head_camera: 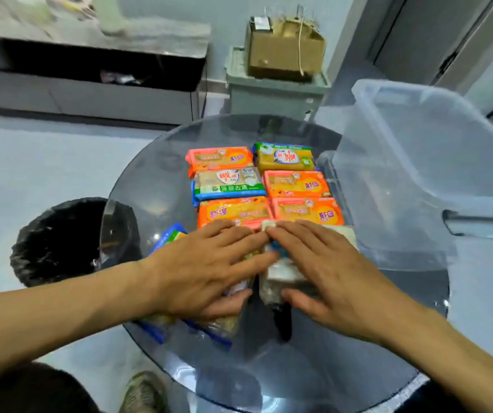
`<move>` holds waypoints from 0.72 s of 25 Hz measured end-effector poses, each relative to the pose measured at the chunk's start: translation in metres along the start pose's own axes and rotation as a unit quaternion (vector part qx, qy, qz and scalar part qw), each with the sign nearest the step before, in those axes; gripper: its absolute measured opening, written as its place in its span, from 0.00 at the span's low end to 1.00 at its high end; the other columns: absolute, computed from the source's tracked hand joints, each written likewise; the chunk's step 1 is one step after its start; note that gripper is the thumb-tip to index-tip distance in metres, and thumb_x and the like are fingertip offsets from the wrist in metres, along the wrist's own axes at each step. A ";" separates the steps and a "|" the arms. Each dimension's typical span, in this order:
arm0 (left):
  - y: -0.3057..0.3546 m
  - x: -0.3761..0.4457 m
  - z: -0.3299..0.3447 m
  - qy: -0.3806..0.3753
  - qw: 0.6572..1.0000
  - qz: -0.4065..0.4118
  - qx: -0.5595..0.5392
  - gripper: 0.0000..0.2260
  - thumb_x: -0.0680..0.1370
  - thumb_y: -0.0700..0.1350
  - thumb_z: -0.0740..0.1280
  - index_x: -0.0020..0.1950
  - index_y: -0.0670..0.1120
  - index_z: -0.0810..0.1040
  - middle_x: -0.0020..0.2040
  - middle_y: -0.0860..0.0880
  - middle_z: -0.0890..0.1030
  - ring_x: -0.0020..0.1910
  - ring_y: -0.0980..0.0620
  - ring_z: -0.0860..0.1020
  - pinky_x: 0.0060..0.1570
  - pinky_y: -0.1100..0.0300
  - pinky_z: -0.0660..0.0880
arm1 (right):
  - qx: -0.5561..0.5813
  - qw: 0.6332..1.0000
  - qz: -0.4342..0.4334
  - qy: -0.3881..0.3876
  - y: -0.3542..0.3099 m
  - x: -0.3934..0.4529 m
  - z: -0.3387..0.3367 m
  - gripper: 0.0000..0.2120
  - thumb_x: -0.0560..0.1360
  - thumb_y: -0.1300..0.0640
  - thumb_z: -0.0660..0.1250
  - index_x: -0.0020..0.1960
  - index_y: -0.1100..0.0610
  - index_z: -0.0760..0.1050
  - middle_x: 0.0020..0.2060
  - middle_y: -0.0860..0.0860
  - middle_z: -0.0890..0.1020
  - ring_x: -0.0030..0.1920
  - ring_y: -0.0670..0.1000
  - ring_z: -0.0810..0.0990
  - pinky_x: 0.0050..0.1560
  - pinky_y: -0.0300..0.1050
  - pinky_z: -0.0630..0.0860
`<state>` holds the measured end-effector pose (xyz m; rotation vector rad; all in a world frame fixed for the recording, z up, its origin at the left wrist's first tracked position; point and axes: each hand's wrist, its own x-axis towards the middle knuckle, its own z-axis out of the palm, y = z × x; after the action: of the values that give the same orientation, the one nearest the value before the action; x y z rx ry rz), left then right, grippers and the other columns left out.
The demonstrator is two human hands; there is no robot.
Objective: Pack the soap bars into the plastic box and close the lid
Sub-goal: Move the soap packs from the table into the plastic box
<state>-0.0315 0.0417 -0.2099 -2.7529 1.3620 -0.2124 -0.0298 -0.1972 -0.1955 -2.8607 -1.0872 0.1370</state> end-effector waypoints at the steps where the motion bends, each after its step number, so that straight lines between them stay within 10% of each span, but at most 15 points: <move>1: 0.001 -0.001 -0.003 0.002 1.000 -0.009 0.020 0.25 0.75 0.54 0.61 0.69 0.44 0.75 0.66 0.39 0.77 0.59 0.40 0.78 0.58 0.45 0.75 | -0.022 1.000 0.014 -0.013 0.004 0.003 -0.003 0.41 0.72 0.41 0.66 0.79 0.50 0.53 0.78 0.50 0.59 0.75 0.55 0.59 0.74 0.53 0.56; 7: 0.021 -0.013 -0.027 -0.036 0.994 -0.105 0.003 0.26 0.77 0.61 0.56 0.71 0.49 0.70 0.66 0.47 0.76 0.60 0.45 0.75 0.60 0.49 0.70 | -0.071 0.993 0.065 -0.072 0.004 0.015 -0.026 0.47 0.61 0.39 0.74 0.73 0.50 0.57 0.65 0.52 0.70 0.62 0.57 0.68 0.60 0.53 0.72; 12: 0.042 -0.031 -0.041 -0.147 0.917 -0.369 -0.009 0.38 0.71 0.74 0.51 0.71 0.51 0.63 0.66 0.47 0.71 0.63 0.45 0.68 0.59 0.46 0.65 | -0.057 0.991 0.092 -0.074 0.006 0.015 -0.021 0.51 0.57 0.35 0.70 0.75 0.49 0.55 0.65 0.52 0.72 0.62 0.57 0.70 0.61 0.52 0.71; 18: 0.072 -0.007 -0.033 -0.133 0.905 -0.403 -0.039 0.38 0.73 0.69 0.58 0.71 0.42 0.64 0.64 0.41 0.70 0.63 0.42 0.68 0.60 0.48 0.67 | 0.026 0.989 0.133 -0.056 0.011 0.000 -0.019 0.52 0.56 0.33 0.68 0.75 0.48 0.55 0.65 0.50 0.72 0.61 0.54 0.72 0.60 0.50 0.72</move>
<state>-0.0974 0.0037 -0.1862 -3.0848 0.1197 0.1877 -0.0200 -0.2060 -0.1779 -2.9672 -0.6986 0.3409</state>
